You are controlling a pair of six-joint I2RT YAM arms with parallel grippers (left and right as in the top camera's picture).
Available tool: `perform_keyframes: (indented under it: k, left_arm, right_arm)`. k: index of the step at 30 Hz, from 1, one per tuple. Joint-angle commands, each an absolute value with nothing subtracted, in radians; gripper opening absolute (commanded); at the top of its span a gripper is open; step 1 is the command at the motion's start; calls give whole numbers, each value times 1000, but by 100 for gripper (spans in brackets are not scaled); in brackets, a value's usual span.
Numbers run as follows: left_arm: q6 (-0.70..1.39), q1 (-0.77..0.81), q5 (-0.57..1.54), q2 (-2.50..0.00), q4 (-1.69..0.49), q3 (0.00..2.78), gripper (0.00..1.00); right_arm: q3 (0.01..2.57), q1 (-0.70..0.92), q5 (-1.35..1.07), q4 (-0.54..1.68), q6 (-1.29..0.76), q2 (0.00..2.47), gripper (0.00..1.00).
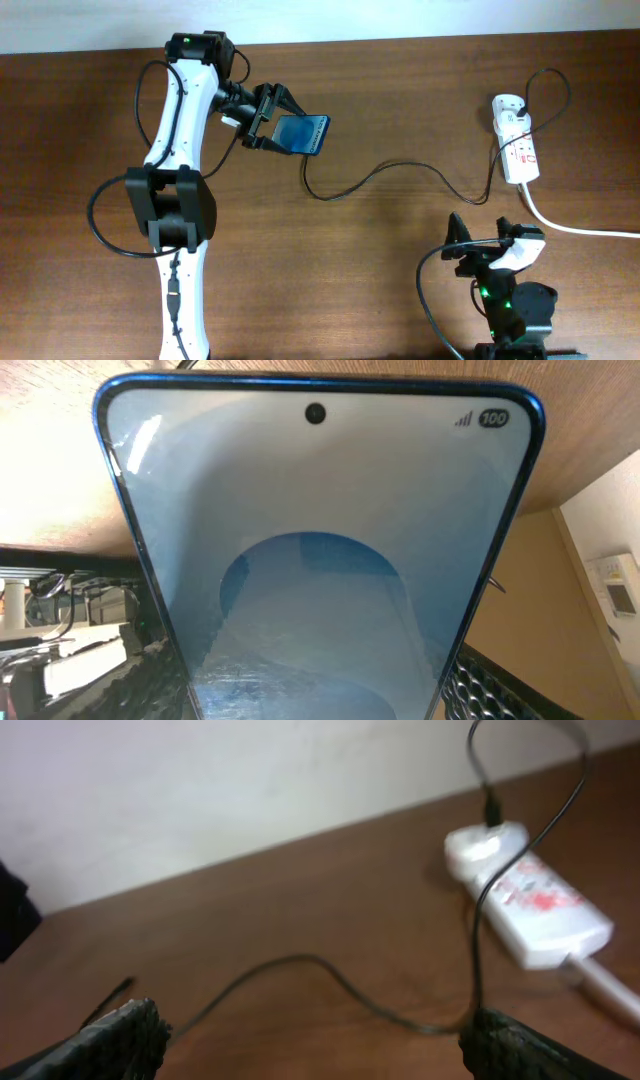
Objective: Plug charger to phone and switch on socket
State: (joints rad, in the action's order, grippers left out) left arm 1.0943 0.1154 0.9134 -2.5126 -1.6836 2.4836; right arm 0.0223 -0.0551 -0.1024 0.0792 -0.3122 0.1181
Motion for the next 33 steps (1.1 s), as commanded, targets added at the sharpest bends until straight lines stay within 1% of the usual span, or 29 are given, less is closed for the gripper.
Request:
perform_keyframes:
  k: [1, 2, 5, 9, 10, 14, 16, 20, 22, 23, 29, 31, 33]
  left_arm:
    - [1110, 108, 955, -2502, -1688, 2513, 0]
    - [1110, 109, 955, -2502, -1689, 2513, 0]
    - [1110, 109, 954, -2502, -1688, 2513, 0]
    - [1110, 109, 956, -2502, -1689, 2513, 0]
    - [1110, 109, 960, -2502, -1689, 2512, 0]
    - [1102, 109, 1071, -2502, -1689, 2513, 0]
    - [1058, 109, 1078, -2502, -1689, 2513, 0]
    - [1057, 109, 1086, -2502, -1689, 2513, 0]
    - [1057, 109, 1180, -2502, -1689, 2513, 0]
    - [1058, 109, 1193, -2502, -1689, 2512, 0]
    - [1058, 109, 1193, -2502, -1689, 2513, 0]
    - [1058, 109, 1159, -2502, -1689, 2513, 0]
    - [1058, 109, 987, -2502, -1689, 2512, 0]
  right_arm:
    - [124, -46, -181, 80, -334, 241, 98]
    - [189, -46, -221, 80, -334, 345, 98]
    - [306, -46, -284, 86, -330, 546, 98]
    - [510, -46, -371, 221, -330, 821, 98]
    - [590, -46, -423, 274, -330, 928, 98]
    - [679, -46, -565, 302, -331, 1087, 98]
    - [681, -46, -604, 299, -335, 1131, 98]
    - [681, -46, -632, 291, -335, 1153, 98]
    - [681, -46, -625, 288, -336, 1153, 98]
    - [681, -46, -625, 289, -336, 1153, 98]
    - [681, -46, -624, 294, -368, 1154, 98]
    - [681, -45, -624, 284, -430, 1154, 98]
    - [681, -22, -614, 265, -441, 1154, 100]
